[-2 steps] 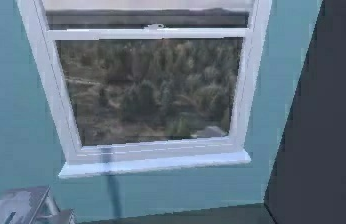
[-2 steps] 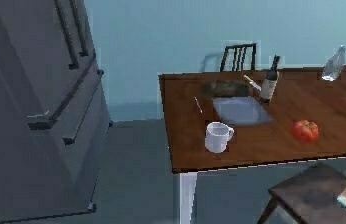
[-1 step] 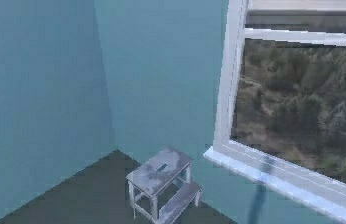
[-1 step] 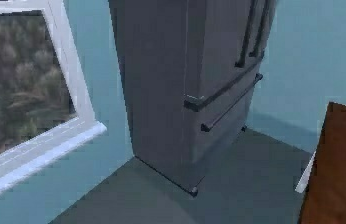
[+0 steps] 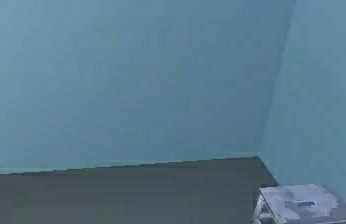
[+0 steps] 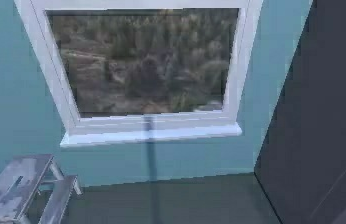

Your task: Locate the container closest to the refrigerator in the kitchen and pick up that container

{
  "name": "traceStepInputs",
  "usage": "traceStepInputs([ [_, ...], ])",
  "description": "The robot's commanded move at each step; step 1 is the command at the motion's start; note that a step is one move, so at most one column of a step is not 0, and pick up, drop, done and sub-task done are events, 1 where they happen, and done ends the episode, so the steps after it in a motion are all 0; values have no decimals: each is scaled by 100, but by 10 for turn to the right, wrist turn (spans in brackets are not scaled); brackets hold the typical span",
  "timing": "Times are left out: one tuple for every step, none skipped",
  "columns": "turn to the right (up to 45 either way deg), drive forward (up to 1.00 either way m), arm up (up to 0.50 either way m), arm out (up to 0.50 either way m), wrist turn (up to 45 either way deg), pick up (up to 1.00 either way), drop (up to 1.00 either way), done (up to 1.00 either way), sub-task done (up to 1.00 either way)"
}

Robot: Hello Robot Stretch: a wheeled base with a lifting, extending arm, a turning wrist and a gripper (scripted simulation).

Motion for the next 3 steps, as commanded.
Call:
traceStepInputs([
  [-450,0,0,0,0,0,0,0,0],
  [-150,0,0,0,0,0,0,0,0],
  [0,65,0,0,0,0,0,0,0],
])
